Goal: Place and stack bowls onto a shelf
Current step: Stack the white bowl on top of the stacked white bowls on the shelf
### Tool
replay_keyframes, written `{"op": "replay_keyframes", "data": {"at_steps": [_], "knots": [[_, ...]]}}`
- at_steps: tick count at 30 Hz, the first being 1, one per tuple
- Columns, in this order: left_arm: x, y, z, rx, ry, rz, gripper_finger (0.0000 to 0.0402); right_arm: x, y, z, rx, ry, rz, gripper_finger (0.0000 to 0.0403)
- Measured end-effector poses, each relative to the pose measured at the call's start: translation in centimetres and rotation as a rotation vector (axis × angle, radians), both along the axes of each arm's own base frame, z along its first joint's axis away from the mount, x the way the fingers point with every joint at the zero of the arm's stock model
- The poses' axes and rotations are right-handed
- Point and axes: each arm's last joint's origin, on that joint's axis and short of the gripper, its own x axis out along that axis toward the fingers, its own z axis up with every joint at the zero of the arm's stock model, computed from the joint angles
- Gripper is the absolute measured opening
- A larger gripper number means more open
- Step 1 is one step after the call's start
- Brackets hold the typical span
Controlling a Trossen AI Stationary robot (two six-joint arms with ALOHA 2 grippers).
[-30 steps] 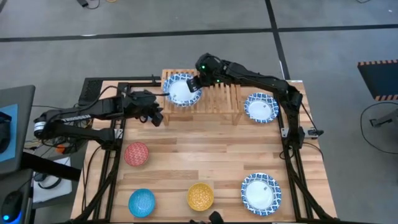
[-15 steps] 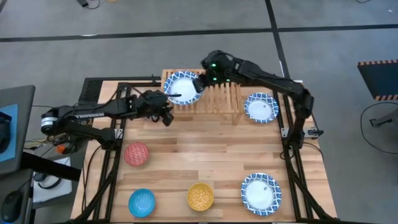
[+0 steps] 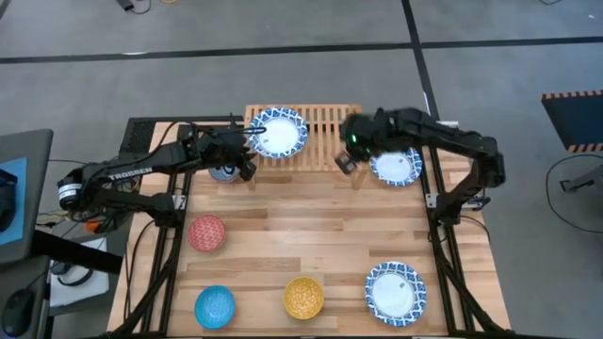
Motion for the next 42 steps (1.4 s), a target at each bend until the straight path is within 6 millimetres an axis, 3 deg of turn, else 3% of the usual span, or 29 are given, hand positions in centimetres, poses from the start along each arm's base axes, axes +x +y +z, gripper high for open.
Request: {"op": "replay_keyframes", "data": {"at_steps": [4,9,14,20,26,31,36,42], "knots": [[-1.4,-0.9,0.8,-0.047,-0.046,0.038,0.0114,-1.8,1.7,-2.3,-0.006,0.032,0.011,0.0109],[-2.6,-2.3,1.8,-0.1,-0.15,0.109,0.0114,-4.5,1.5,-6.8,0.026,0.017,-0.008,0.0109],[-2.0,-3.9,1.7,-0.182,-0.205,0.148,0.0114,-7.6,1.4,-10.5,0.142,-0.028,0.002,0.0109],[-0.6,-5.5,0.9,-0.241,-0.24,0.209,0.0114,-10.2,2.2,-12.3,0.151,0.035,0.044,0.0109],[0.7,-6.3,0.4,-0.291,-0.274,0.222,0.0114,-10.7,2.7,-13.9,0.101,0.127,0.2,0.0127],[1.7,-7.3,0.3,-0.303,-0.308,0.172,0.0114,-11.4,2.6,-16.6,0.143,0.213,0.231,0.0189],[2.2,-8.4,0.0,-0.306,-0.321,0.175,0.0114,-11.7,2.5,-17.7,0.154,0.238,0.229,0.0243],[2.4,-8.7,-0.1,-0.293,-0.322,0.187,0.0114,-11.2,2.2,-17.8,0.05,0.229,0.297,0.0244]]}}
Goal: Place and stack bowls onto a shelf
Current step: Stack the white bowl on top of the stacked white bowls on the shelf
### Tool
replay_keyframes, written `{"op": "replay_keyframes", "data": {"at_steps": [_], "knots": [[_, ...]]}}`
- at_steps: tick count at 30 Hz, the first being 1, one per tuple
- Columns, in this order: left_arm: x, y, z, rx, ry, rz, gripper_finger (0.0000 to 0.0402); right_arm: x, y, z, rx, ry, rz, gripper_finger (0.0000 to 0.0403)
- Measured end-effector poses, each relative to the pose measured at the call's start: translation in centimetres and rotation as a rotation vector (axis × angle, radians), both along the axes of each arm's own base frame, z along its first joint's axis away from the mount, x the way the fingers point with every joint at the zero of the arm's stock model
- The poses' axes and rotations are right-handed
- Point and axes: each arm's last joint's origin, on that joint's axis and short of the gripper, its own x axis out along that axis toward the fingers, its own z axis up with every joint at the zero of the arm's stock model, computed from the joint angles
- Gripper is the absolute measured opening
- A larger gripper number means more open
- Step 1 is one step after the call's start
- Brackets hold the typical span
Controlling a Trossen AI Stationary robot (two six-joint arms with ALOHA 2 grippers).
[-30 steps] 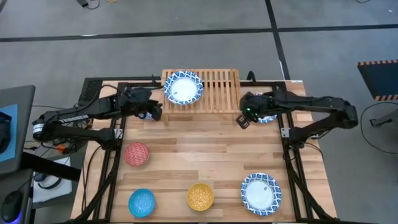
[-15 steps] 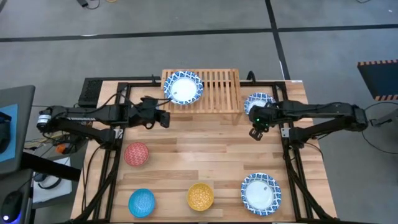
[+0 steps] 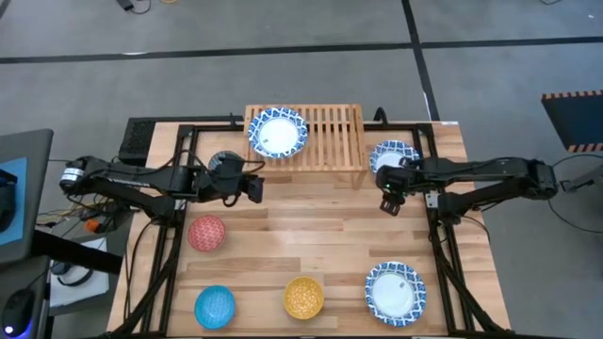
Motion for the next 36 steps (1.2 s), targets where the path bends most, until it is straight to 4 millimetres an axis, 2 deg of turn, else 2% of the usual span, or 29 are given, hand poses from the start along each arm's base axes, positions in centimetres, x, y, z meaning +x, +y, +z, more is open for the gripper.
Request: {"op": "replay_keyframes", "data": {"at_steps": [4,9,12,17,22,28,36], "knots": [[0.0,0.1,0.1,0.003,-0.009,0.005,0.0114,0.2,0.1,0.0,0.006,-0.011,0.04,0.023],[0.2,0.0,0.4,0.001,-0.044,0.002,0.0114,0.4,0.0,0.0,0.008,-0.063,-0.066,0.0218],[0.2,-0.1,0.4,0.001,-0.045,-0.005,0.0114,1.0,-0.1,-1.1,-0.004,-0.118,-0.087,0.0216],[0.2,-0.8,0.4,0.002,-0.044,-0.035,0.0114,1.5,0.4,-2.3,0.09,-0.142,-0.115,0.0218],[0.3,-1.7,0.3,-0.03,-0.049,-0.079,0.0114,1.8,2.1,-2.2,0.133,-0.177,-0.134,0.0214],[1.1,-3.4,-0.8,-0.14,0.01,-0.265,0.0114,1.7,4.8,-2.3,0.28,-0.166,-0.068,0.0209],[5.4,-4.8,-2.7,-0.173,-0.087,-0.386,0.0114,0.7,9.1,-2.3,0.632,-0.046,0.063,0.0207]]}}
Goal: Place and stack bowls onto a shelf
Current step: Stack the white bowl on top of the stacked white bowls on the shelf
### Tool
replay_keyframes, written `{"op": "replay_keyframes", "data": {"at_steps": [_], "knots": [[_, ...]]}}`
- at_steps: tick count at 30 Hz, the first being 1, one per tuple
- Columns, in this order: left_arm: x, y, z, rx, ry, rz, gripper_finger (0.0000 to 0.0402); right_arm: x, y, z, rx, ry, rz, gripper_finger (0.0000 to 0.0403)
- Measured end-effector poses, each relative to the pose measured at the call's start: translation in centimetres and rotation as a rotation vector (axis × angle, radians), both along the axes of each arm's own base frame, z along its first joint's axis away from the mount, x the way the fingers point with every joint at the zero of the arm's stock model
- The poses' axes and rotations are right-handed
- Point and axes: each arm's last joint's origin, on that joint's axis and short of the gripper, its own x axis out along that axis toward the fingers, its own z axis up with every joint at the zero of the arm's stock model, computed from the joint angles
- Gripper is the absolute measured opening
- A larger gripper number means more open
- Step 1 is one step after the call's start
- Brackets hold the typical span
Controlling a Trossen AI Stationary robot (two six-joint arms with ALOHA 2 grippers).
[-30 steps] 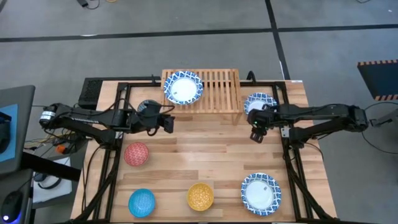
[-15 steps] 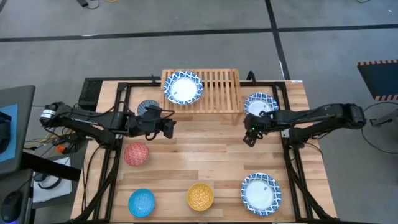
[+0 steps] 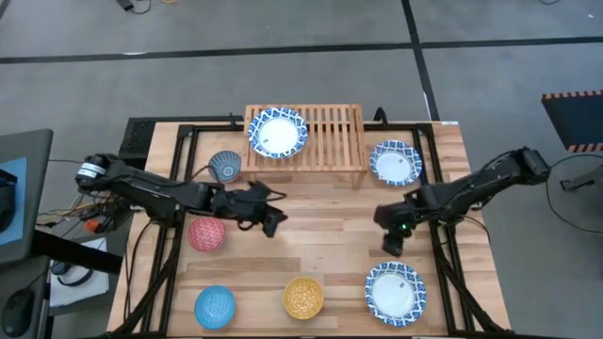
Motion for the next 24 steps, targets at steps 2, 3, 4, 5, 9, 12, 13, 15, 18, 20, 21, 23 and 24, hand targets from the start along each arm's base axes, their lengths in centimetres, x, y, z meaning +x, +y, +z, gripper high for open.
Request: {"op": "replay_keyframes", "data": {"at_steps": [2,3,4,5,9,12,13,15,18,20,21,23,24], "knots": [[0.9,-0.2,-0.6,-0.012,-0.02,-0.016,0.0114,-0.3,1.0,0.0,0.044,0.018,0.058,0.0207],[1.4,-0.3,-0.9,-0.021,-0.031,-0.025,0.0114,-0.4,1.6,-0.1,0.048,0.021,0.088,0.0207],[1.7,-0.4,-1.2,-0.029,-0.032,-0.036,0.0114,-0.5,2.0,-0.3,0.046,0.025,0.116,0.0207],[2.0,-0.5,-1.5,-0.036,-0.03,-0.048,0.0114,-0.7,2.5,-0.5,0.041,0.037,0.142,0.0207],[2.9,-0.8,-2.1,-0.059,-0.017,-0.08,0.0114,-1.3,3.6,-1.9,0.013,0.075,0.205,0.0207],[3.2,-1.0,-2.3,-0.065,-0.014,-0.085,0.0114,-1.2,4.2,-2.8,0.013,0.068,0.215,0.0207],[3.2,-1.0,-2.3,-0.067,-0.013,-0.084,0.0114,-1.1,4.4,-3.2,0.017,0.066,0.22,0.0207],[3.2,-1.0,-2.3,-0.07,-0.011,-0.083,0.0114,-0.8,4.9,-3.7,0.039,0.056,0.244,0.0207],[3.2,-1.0,-2.3,-0.088,-0.013,-0.08,0.0114,-0.5,5.4,-4.6,0.044,0.073,0.27,0.0206],[3.2,-1.0,-2.3,-0.097,-0.011,-0.084,0.0114,-0.4,5.4,-5.1,0.032,0.102,0.269,0.0196],[3.2,-1.1,-2.3,-0.101,-0.01,-0.088,0.0114,-0.4,5.4,-5.3,0.029,0.111,0.266,0.0186],[3.2,-1.1,-2.3,-0.111,-0.012,-0.082,0.0114,-0.3,5.3,-5.4,0.027,0.112,0.265,0.0154],[3.2,-1.1,-2.3,-0.119,-0.013,-0.077,0.0114,-0.2,5.2,-5.3,0.028,0.107,0.263,0.0133]]}}
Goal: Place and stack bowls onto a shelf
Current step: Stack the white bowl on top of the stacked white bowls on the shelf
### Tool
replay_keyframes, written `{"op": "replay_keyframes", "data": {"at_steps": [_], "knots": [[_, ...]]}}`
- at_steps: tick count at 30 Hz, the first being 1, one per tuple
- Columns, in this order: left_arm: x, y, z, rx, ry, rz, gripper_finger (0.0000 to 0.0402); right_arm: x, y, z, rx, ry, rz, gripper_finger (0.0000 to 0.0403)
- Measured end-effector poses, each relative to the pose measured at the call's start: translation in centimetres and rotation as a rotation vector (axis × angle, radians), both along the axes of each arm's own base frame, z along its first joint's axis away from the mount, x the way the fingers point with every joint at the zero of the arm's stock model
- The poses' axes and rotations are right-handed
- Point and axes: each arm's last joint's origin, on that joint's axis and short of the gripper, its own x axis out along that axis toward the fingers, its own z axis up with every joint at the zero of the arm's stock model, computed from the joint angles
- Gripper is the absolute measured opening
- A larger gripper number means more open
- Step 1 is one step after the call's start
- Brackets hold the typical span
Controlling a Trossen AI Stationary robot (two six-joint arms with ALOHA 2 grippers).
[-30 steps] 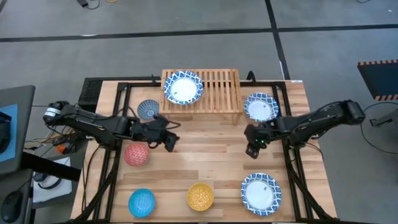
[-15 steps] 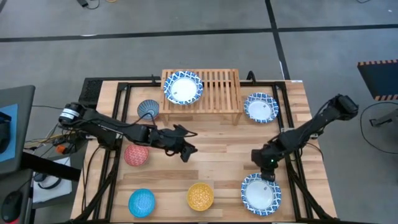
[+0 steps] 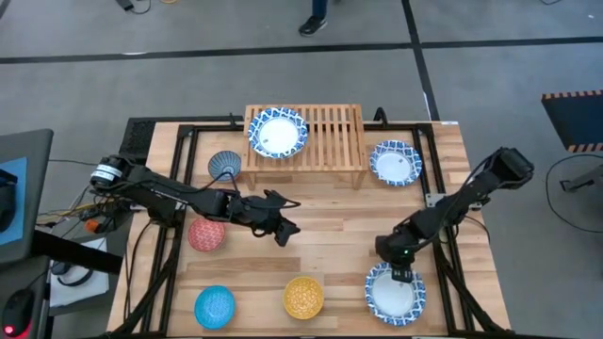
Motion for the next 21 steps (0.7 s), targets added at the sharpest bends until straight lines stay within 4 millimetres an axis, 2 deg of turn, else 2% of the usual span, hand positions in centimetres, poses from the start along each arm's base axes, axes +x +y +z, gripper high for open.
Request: {"op": "replay_keyframes", "data": {"at_steps": [4,5,8,11,14,17,21], "knots": [[0.2,0.0,0.4,-0.006,-0.042,0.001,0.0114,0.2,-0.6,0.6,0.021,-0.034,-0.027,0.0033],[0.3,0.0,0.5,-0.003,-0.057,0.001,0.0114,0.3,-0.8,0.9,0.027,-0.046,-0.039,0.0022],[0.5,0.2,0.9,0.01,-0.104,0.026,0.0114,0.6,-1.6,2.1,0.025,-0.09,-0.111,0.0027],[0.7,0.7,1.3,0.011,-0.149,0.047,0.0114,1.4,-2.5,4.5,-0.02,-0.207,-0.192,0.0035],[0.9,1.0,1.5,0.07,-0.178,0.035,0.0124,2.7,-3.9,7.0,-0.092,-0.347,-0.315,0.0024],[1.0,1.2,1.9,0.108,-0.217,0.013,0.0151,4.0,-5.5,9.4,-0.165,-0.462,-0.45,0.0021],[1.1,1.6,2.0,0.116,-0.225,0.013,0.0206,5.2,-7.5,11.4,-0.253,-0.541,-0.601,0.0024]]}}
